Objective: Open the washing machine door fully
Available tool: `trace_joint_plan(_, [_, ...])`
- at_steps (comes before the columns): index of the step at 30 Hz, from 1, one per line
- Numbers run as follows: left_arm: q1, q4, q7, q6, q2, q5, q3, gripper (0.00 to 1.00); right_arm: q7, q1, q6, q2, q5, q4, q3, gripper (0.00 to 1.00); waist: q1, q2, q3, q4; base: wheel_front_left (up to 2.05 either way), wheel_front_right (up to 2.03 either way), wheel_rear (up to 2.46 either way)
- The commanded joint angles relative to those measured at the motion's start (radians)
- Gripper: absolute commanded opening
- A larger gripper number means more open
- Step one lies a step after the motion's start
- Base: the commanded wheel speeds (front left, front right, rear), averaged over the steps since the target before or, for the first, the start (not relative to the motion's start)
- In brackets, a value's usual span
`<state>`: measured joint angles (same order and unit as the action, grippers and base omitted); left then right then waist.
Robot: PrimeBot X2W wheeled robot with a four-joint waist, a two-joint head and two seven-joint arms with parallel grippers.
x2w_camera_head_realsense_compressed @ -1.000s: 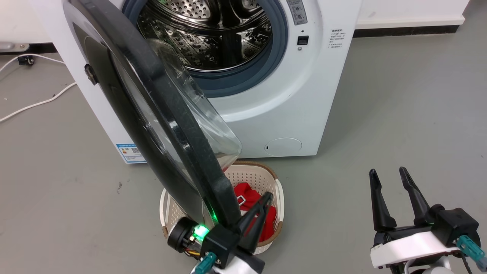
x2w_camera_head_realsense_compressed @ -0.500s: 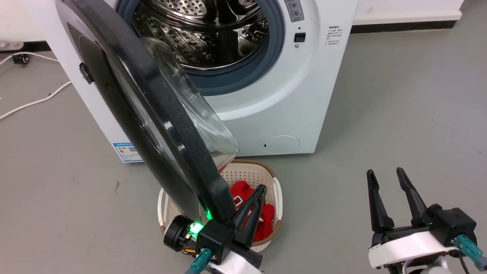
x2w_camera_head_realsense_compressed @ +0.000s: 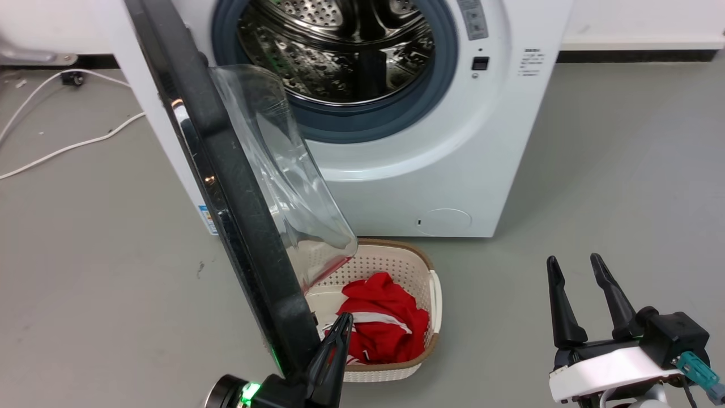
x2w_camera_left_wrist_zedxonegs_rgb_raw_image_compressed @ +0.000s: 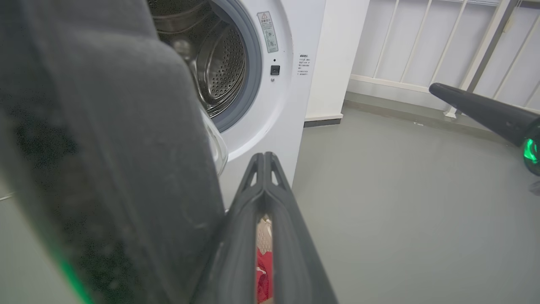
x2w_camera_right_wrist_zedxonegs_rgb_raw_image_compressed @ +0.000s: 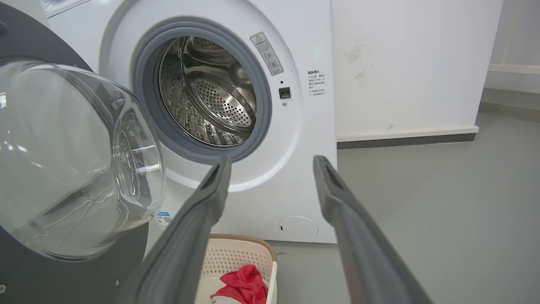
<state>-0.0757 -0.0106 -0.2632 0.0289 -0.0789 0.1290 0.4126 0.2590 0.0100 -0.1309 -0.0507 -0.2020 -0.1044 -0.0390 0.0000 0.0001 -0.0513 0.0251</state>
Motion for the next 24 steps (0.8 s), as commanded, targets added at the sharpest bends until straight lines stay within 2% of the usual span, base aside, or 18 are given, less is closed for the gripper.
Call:
trace_joint_plan(1, [-0.018,0.012,-0.002,0.014,-0.007,0.006,-0.014,0.0,-0.001,-0.009,0.0,0.001,0.002,0.002,0.0,1.0,0.0,-0.0001,0.002,0.024,0.0,0.0,0.0])
trace_joint_plan(12, [-0.119,0.08,-0.002,0.077,-0.041,0.027,-0.085,0.0,-0.018,-0.027,0.0,0.001,0.009,0.013,-0.001,1.0,0.0,-0.0001,0.018,0.129,0.0,0.0,0.0])
trace_joint_plan(13, [-0.13,0.09,-0.002,0.095,-0.056,0.034,-0.115,0.0,-0.023,-0.029,0.0,0.001,0.008,0.015,-0.002,1.0,0.0,-0.0001,0.02,0.149,0.0,0.0,0.0])
trace_joint_plan(24, [-0.15,0.079,-0.002,0.172,-0.131,0.068,-0.286,0.0,-0.034,-0.031,0.0,0.001,0.003,0.017,-0.007,1.0,0.0,-0.0001,0.023,0.156,0.0,0.0,0.0])
